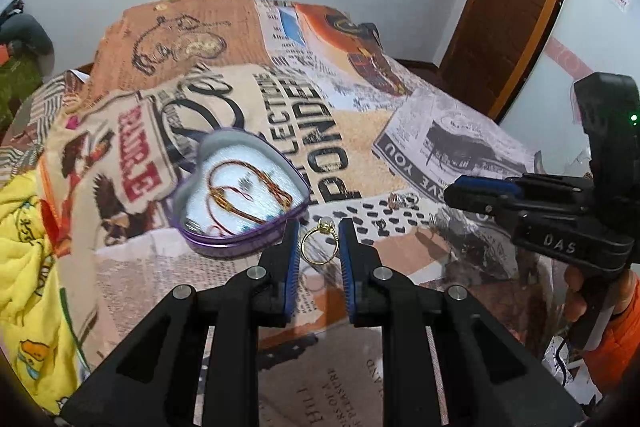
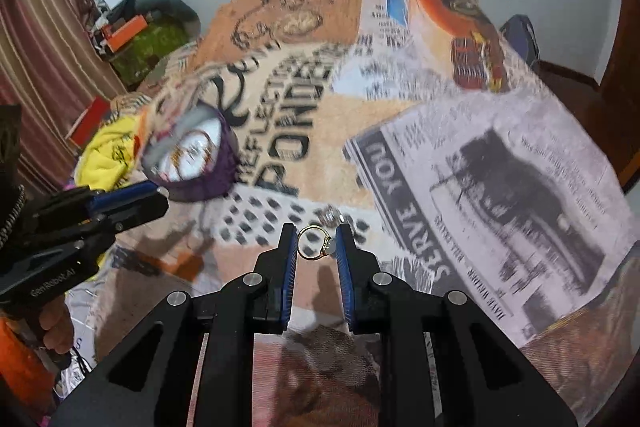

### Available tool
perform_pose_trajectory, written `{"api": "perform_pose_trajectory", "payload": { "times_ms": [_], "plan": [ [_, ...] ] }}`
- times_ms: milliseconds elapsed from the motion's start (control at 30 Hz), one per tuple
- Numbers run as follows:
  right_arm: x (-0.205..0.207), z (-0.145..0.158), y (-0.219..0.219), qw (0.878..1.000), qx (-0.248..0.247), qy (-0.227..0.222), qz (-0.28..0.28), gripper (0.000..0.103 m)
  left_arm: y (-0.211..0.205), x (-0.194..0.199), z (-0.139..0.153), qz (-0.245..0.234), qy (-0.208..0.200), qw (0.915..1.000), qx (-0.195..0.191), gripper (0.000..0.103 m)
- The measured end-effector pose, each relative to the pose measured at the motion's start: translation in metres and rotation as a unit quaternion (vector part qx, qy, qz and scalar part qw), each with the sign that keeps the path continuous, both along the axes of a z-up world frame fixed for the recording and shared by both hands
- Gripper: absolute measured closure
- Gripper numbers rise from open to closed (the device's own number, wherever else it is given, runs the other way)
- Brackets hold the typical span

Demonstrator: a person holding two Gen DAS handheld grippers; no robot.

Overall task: Organize jewelry
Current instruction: 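Grasp a gold ring with the left tool while the right grasps another ring, then carry both rings over the heart tin and open both tools inside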

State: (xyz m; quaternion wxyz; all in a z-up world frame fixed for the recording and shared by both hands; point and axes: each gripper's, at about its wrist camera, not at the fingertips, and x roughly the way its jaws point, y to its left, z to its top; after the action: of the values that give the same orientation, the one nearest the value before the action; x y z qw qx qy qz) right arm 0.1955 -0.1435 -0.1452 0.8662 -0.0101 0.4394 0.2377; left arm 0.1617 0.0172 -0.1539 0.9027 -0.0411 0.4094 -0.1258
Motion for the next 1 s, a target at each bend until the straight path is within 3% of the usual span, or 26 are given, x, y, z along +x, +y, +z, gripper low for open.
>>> {"api": "perform_pose_trajectory", "payload": {
  "times_ms": [533, 1000],
  "plan": [
    [0.003, 0.048, 0.052, 0.996, 0.035, -0.070, 0.049, 0.085, 0.036, -0.006, 0.042, 0.044, -0.060, 0.9971, 0.016, 0.085],
    [0.026, 0.037, 0.092, 0.993, 0.057, -0.061, 0.083, 0.085, 0.066, 0.019, 0.019, 0.068, -0.050, 0.9964, 0.011, 0.085]
  ]
}}
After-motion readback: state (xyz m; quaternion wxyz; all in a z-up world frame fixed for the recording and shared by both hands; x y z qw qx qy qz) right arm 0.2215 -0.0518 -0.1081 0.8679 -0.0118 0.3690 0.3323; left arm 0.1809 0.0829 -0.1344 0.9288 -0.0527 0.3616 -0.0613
